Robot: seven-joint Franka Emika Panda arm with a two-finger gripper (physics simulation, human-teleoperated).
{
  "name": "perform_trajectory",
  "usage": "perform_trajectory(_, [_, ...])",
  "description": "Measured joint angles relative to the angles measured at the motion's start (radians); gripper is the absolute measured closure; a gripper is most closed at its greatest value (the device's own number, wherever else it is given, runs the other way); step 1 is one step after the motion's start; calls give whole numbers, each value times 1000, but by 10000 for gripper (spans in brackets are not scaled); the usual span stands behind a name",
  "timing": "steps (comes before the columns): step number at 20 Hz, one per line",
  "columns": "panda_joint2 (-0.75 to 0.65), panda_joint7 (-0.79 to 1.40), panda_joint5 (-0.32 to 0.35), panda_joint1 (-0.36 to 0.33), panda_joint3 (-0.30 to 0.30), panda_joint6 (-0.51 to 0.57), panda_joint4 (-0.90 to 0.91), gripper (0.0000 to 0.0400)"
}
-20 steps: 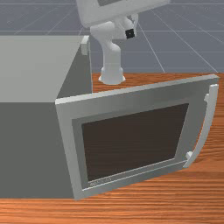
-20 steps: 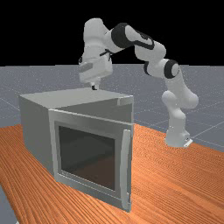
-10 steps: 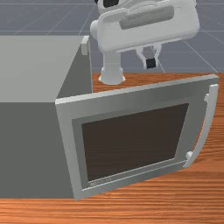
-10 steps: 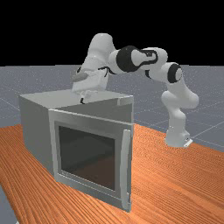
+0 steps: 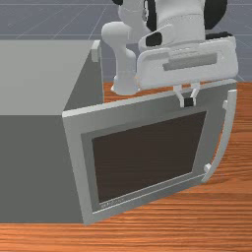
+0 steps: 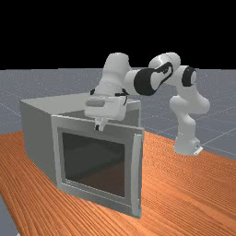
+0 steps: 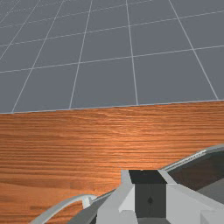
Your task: Close the microwave
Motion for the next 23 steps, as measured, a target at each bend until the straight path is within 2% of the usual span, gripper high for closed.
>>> perform_trajectory(1, [-14, -1, -3, -3, -3, -6, -22, 400])
perform_trajectory(5, [-79, -17, -17, -27, -6, -179, -76, 400])
perform_trajectory(11, [-228, -167, -42, -73, -8, -314, -259, 400])
perform_trajectory(16, [-325, -315, -72, -100, -25, -333, -392, 391])
perform_trajectory(18, [-368, -366, -83, -98, -38, -333, -451, 400])
perform_trajectory(23, [-478, -466, -93, -71, -116, -338, -591, 400])
